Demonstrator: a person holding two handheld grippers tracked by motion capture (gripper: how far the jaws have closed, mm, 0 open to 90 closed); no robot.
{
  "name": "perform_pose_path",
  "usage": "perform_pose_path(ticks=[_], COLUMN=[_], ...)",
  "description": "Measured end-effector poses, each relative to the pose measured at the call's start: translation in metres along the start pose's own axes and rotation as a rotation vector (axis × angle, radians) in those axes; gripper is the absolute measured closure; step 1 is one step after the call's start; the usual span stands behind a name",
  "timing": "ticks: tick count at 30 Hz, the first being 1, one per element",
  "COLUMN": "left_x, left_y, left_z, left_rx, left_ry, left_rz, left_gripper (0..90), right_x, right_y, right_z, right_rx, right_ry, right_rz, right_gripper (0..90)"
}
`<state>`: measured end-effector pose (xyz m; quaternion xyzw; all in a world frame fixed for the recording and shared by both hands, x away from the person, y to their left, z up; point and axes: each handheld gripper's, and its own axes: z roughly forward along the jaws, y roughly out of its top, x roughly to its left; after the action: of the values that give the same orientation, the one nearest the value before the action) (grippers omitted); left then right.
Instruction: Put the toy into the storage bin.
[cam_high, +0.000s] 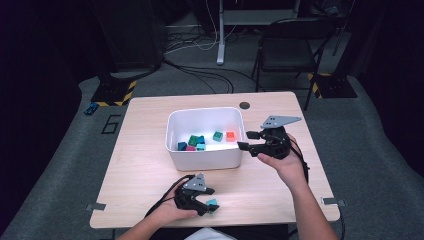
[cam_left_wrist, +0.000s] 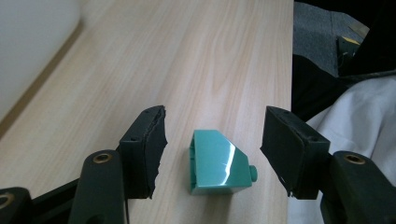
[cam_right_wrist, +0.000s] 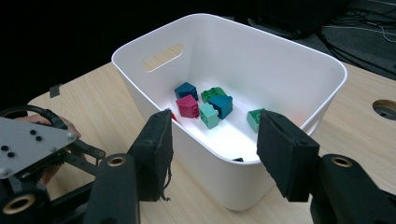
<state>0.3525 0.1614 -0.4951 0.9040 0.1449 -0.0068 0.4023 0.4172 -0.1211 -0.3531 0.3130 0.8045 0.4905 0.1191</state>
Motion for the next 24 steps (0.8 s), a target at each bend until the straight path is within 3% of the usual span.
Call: perform_pose_path(ticks=[8, 17, 24], left_x=[0.001, -0.002, 0.000], left_y=[-0.006, -0.011, -0.010], left_z=[0.005, 0.011, 0.011], left_rx=[0.029, 0.078, 0.078], left_ry=[-0.018, -0.007, -0.003], left_rz=[-0.001, 0.020, 0.020], left_gripper=[45.1, 55.8, 56.3], right_x=[0.000, -0.001, -0.001], right_y=[0.000, 0.000, 0.000], right_z=[0.000, 0.000, -0.002], right_rx=[0.000, -0.002, -0.007], right_ry=[0.001, 0.000, -0.001], right_rz=[0.000, 0.000, 0.002], right_gripper=[45.0, 45.0, 45.0])
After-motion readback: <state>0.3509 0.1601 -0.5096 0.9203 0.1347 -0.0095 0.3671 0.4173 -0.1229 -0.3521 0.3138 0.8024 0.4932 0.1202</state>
